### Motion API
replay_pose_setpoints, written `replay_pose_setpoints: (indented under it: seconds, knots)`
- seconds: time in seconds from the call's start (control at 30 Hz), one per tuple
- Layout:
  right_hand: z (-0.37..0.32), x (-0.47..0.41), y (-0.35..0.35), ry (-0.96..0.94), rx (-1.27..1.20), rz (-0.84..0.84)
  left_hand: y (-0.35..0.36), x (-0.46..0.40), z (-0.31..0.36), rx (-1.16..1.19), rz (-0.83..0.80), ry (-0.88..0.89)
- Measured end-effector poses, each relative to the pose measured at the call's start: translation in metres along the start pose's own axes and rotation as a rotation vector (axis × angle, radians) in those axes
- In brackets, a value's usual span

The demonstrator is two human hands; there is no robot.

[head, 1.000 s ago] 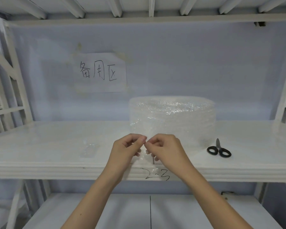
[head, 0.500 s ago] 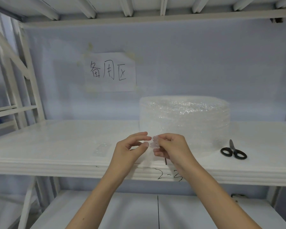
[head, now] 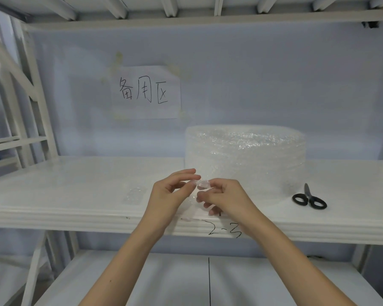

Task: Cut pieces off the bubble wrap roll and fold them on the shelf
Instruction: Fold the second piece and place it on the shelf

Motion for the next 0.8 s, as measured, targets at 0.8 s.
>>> replay_pose_setpoints:
  seconds: [0.8]
  knots:
    - [-0.005, -0.005, -0.01, 0.071, -0.481, 0.052, -0.009, 0.007, -0.004, 0.046, -0.119, -0.073]
Point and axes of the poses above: each hand's wrist, its own x-axis away from the middle knuckle, its own y-axis out of the palm, z = x × y, the point moved 1 cm from there along -x, towards the middle knuckle, and after that the axes turned 14 degrees about -y, right-handed, at the moved point
